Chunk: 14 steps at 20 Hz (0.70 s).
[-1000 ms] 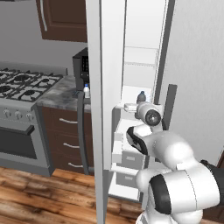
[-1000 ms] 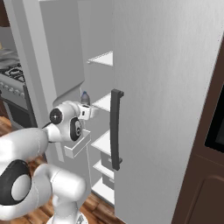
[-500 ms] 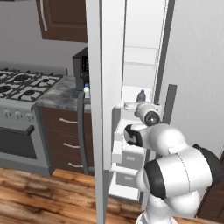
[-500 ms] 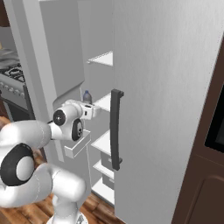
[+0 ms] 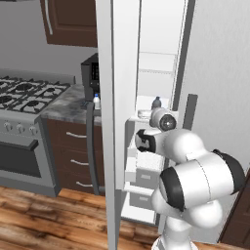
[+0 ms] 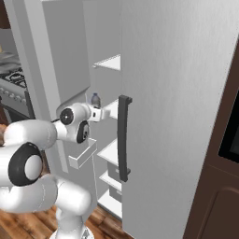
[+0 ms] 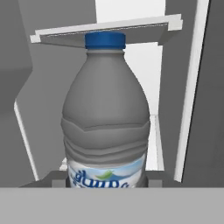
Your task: Take the bottled waters from the counter and place them in the freezer to freeze. Close the freezer door after placing the bottles.
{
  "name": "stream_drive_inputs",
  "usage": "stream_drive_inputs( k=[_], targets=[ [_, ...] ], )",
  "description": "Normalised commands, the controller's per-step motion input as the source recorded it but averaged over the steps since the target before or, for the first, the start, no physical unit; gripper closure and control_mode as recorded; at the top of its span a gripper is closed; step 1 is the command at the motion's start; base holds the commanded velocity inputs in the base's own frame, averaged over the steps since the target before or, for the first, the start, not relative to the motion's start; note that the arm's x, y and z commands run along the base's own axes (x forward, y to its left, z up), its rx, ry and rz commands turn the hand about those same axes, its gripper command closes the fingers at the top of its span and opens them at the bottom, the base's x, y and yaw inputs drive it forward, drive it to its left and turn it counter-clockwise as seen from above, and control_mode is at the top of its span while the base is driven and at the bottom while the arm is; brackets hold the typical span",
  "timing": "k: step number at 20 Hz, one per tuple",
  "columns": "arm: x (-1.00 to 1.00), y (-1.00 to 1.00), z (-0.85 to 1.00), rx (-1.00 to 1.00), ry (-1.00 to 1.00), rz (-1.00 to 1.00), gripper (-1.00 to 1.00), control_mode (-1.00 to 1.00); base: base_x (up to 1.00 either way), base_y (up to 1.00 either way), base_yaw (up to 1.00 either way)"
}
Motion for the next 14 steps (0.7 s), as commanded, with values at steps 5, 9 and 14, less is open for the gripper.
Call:
stream_drive_inputs(
  k=[5, 9, 14],
  targets=[
    [0.32, -0.14, 0.0, 0.0, 0.03, 0.0, 1.0, -1.0, 0.0, 0.0, 0.0],
    [0.3, -0.13, 0.0, 0.0, 0.0, 0.0, 1.0, -1.0, 0.0, 0.0, 0.0],
    [0.29, -0.01, -0.06, 0.0, 0.0, 0.0, 1.0, -1.0, 0.0, 0.0, 0.0]
  ],
)
